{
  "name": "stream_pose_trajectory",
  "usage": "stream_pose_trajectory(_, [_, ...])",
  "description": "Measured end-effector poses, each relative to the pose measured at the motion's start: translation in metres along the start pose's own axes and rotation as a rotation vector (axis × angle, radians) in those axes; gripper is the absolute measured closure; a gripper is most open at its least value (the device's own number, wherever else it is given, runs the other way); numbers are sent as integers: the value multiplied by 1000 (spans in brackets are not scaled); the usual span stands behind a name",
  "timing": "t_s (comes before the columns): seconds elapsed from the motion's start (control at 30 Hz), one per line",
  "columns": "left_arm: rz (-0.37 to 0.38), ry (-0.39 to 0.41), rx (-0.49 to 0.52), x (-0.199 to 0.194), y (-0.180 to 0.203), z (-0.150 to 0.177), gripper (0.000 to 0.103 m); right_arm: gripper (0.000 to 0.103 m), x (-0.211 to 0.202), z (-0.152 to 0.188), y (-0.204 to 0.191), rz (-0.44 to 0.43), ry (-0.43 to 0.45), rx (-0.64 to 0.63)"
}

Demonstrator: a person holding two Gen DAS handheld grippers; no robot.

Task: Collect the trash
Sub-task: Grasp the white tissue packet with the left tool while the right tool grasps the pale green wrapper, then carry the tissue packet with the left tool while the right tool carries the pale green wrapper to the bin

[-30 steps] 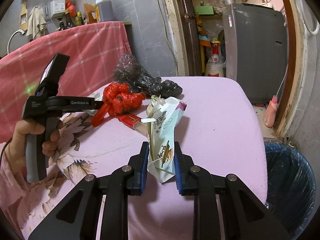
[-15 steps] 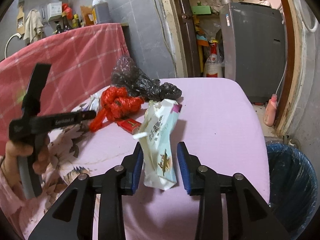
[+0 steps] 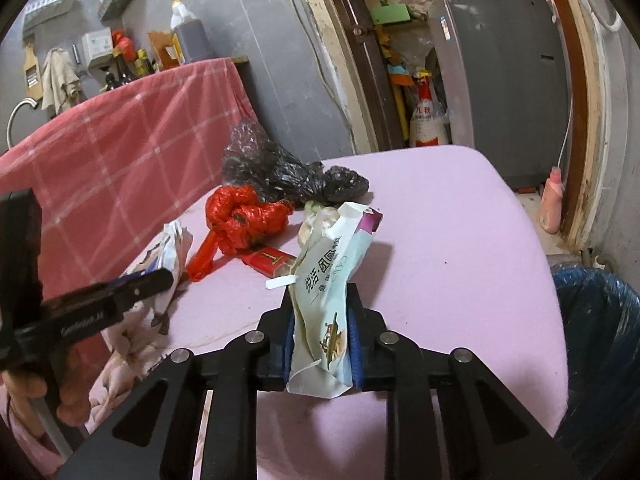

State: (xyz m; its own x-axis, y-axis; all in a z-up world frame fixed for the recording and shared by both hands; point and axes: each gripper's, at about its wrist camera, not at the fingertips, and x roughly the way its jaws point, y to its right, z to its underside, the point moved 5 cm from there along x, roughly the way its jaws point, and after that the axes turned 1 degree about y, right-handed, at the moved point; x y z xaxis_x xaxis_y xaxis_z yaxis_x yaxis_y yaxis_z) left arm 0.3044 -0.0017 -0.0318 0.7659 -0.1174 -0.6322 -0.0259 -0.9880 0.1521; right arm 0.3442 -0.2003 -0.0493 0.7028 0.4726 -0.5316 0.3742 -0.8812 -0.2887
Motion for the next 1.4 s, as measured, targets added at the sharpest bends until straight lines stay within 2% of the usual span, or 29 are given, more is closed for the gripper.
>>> stream_pose_trajectory(0.17, [-1, 76, -2, -17, 10, 8, 82, 86, -16, 1, -1, 25, 49, -30])
stream_pose_trajectory(0.33, [18, 148, 23, -33, 35, 13, 82, 86, -40, 2, 2, 51, 117, -67])
stream_pose_trajectory(0.53, [66, 236, 67, -41, 81, 12, 82, 86, -74, -1, 14, 112, 211, -106])
stream_pose_trajectory(0.77, [144, 314, 108, -41, 142, 14, 82, 86, -119, 3, 48, 220, 302, -116])
stream_pose_trajectory(0.9, [187, 320, 136, -38, 179, 23, 82, 86, -142, 14, 78, 290, 310, -98])
stream_pose_trajectory(1.13, [254, 273, 167, -18, 241, 32, 82, 86, -171, 35, 133, 407, 297, -40])
stream_pose_trajectory(1.23, [267, 273, 150, -15, 257, 33, 82, 86, -179, 43, 151, 438, 305, -11])
stream_pose_trajectory(1.4, [284, 227, 154, 0, 284, 40, 82, 86, -182, 56, 171, 457, 289, 21])
